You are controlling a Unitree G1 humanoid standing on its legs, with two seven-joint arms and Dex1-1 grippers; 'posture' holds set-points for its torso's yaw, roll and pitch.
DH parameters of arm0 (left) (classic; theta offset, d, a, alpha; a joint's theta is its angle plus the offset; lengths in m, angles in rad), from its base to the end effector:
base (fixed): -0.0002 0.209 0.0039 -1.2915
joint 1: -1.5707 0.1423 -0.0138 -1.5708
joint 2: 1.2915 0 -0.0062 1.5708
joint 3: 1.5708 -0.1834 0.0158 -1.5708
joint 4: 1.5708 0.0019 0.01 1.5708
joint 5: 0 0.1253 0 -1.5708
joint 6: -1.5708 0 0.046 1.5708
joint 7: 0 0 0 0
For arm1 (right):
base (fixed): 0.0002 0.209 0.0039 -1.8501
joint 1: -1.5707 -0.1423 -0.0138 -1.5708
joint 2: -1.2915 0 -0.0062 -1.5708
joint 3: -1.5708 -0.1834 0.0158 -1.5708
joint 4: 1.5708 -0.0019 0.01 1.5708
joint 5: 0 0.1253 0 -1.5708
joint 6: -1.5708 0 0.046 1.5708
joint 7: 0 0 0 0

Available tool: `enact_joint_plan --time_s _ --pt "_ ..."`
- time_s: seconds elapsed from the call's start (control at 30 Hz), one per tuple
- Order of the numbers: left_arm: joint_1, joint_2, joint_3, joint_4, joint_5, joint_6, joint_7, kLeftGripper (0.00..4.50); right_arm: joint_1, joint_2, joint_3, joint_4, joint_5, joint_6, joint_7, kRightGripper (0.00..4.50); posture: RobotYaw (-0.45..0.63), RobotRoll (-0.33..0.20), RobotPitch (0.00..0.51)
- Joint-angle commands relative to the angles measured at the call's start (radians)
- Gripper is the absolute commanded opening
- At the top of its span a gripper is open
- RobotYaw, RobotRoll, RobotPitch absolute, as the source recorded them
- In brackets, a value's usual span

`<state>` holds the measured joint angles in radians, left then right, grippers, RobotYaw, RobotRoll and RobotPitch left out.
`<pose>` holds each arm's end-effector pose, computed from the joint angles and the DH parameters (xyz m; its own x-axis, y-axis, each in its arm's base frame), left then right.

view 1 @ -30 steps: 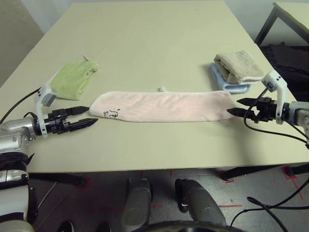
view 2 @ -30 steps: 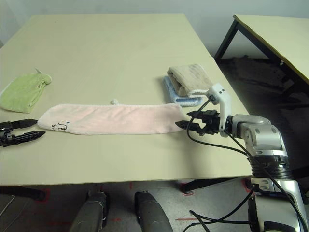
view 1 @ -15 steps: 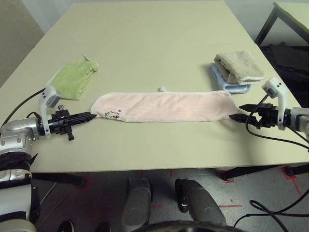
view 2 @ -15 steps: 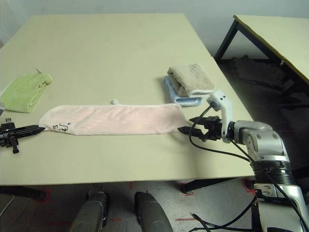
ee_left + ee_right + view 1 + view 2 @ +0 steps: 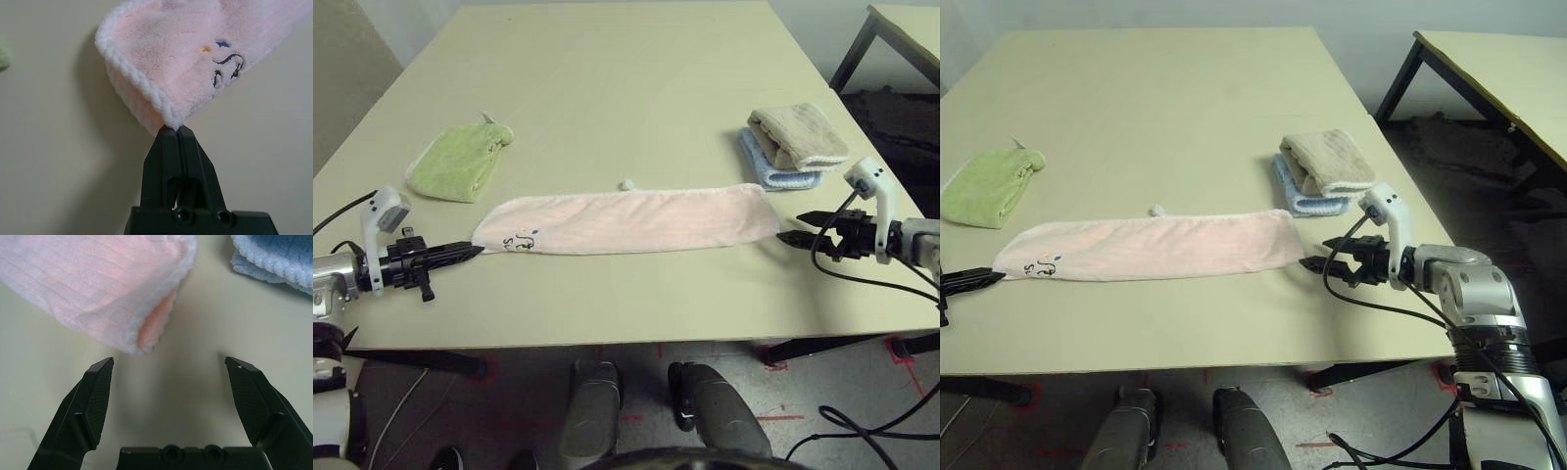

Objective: Fold the towel and set it aside.

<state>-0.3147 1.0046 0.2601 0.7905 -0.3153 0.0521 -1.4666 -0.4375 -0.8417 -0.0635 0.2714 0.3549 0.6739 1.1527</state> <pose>0.1896 0.4134 0.1476 0.6371 -0.6198 -0.4582 0.6952 0.7188 -0.0056 0.2481 -0.3168 0.1532 0.5611 0.6666 -0.4907 -0.7013 0.6978 0.1461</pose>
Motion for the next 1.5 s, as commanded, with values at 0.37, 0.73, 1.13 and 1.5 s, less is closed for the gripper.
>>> enact_joint_plan --time_s 0.37,0.73,1.13,1.5 --pt "-0.01 0.057 0.028 0.041 -0.013 -0.025 -0.049 3.57 -0.062 -0.007 0.016 0.073 0.052 0.063 0.119 4.5 0.06 0.0 0.176" --pt "-0.066 0.156 0.015 0.081 -0.161 -0.208 -0.148 4.47 -0.28 -0.017 0.079 0.248 0.142 0.563 0.153 4.5 0.08 0.0 0.171" --pt "-0.062 0.156 -0.128 0.009 -0.281 -0.322 -0.148 4.47 -0.582 0.086 0.116 0.762 0.018 0.652 0.028 4.5 0.1 0.0 0.163" --pt "-0.056 0.148 -0.139 0.035 -0.293 -0.365 -0.148 4.47 -0.631 0.145 0.19 0.876 -0.092 0.555 0.111 4.5 0.11 0.0 0.161"
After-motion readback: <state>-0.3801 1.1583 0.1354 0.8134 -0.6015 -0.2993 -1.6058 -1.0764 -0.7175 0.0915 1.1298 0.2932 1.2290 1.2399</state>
